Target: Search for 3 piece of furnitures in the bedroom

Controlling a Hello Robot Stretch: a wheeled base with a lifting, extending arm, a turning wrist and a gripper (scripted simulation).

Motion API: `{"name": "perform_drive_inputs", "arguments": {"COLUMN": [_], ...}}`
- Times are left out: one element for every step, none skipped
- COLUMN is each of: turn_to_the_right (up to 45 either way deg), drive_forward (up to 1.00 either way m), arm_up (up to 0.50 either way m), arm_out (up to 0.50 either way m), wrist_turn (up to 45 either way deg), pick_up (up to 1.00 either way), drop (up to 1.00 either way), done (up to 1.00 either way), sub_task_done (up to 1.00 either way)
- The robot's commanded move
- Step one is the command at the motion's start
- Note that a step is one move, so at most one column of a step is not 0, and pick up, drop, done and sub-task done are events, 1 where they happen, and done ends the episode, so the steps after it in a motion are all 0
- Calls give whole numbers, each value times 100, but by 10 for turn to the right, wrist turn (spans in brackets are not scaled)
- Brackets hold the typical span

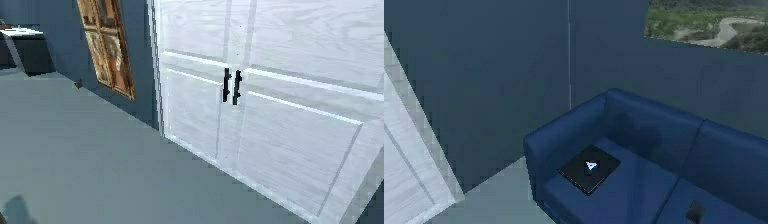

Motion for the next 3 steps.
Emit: {"name": "perform_drive_inputs", "arguments": {"turn_to_the_right": [-90, 0, -450], "drive_forward": [0, 95, 0], "arm_up": [0, 0, 0], "arm_out": [0, 0, 0], "wrist_turn": [0, 0, 0], "pick_up": [0, 0, 0], "drop": [0, 0, 0], "done": [0, 0, 0], "sub_task_done": [0, 0, 0]}}
